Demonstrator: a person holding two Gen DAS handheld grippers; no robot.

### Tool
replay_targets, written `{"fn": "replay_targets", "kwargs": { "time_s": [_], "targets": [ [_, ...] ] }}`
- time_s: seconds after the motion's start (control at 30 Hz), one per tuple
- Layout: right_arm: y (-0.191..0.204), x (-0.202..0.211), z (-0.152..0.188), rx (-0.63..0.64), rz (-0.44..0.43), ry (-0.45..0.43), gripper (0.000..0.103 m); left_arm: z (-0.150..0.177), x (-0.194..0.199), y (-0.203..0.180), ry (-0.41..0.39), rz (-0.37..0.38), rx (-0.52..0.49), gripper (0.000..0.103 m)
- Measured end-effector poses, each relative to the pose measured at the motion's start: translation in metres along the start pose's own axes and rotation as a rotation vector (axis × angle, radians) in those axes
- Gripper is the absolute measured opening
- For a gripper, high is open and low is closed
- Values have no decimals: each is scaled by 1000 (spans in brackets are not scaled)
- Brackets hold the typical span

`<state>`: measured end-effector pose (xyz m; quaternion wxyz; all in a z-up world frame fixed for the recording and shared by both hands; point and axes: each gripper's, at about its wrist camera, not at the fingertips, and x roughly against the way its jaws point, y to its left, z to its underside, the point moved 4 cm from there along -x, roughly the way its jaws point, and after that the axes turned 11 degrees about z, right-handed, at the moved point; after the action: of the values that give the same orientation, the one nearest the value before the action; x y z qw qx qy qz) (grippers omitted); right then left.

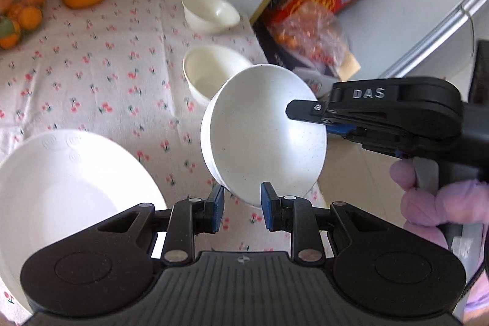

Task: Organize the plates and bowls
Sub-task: 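Lift the white bowl with both tools and carry it toward the plate stack, then lower the white bowl onto the tablecloth and open both tools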

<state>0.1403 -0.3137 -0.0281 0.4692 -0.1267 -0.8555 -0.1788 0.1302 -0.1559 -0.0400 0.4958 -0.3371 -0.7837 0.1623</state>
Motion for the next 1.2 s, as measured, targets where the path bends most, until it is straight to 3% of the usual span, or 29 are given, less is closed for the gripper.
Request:
{"fn": "replay_targets", "kwargs": {
  "time_s": [0.37,0.63,0.9,1.1,1.2],
  "targets": [
    [-15,-31,21,36,94,123,17,13,-27,9,98,7,42,24],
    [-27,-50,28,20,112,193,18,13,-35,10,114,2,44,24],
    [-26,-57,28,20,105,203,20,13,-38,10,117,-14,25,25],
    [-26,-58,27,20,99,198,21,12,-35,8,102,-34,-14,30],
    [-28,-57,26,12,95,198,25,12,-33,9,102,-44,-27,39]
  ]
}}
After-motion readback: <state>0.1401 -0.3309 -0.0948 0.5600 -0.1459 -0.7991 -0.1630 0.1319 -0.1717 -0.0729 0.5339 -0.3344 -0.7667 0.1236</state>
